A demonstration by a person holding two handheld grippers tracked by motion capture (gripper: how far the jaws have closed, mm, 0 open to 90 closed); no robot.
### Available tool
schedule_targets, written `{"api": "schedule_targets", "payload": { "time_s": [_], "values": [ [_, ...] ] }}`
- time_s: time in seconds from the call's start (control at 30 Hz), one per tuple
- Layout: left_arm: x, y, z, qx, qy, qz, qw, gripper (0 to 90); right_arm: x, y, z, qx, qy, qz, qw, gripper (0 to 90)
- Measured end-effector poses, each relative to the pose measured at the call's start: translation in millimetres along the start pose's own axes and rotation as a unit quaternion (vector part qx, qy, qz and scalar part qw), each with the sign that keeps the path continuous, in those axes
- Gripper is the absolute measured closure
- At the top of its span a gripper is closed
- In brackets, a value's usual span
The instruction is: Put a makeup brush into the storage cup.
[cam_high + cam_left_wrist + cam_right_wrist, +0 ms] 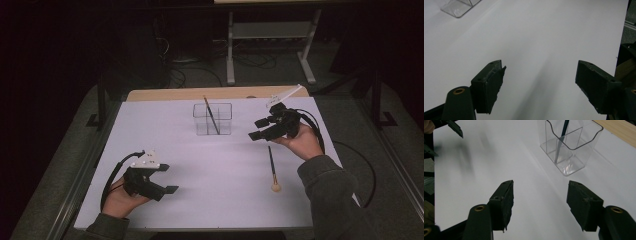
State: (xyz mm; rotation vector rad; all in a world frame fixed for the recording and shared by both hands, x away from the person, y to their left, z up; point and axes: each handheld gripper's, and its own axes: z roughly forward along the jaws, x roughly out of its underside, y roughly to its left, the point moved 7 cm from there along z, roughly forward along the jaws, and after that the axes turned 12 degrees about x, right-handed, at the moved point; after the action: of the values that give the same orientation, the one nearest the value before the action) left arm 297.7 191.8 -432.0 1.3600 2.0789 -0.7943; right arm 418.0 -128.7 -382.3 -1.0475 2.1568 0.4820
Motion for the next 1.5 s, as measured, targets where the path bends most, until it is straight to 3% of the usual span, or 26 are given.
{"api": "schedule_targets", "payload": {
  "time_s": [1.5],
  "values": [
    [1.1,-1.5,6.1,0.001,0.007,0.001,1.0,20.8,61.0,6.8,-10.5,0.016,0.022,0.034,0.9991,37.5]
  ]
}}
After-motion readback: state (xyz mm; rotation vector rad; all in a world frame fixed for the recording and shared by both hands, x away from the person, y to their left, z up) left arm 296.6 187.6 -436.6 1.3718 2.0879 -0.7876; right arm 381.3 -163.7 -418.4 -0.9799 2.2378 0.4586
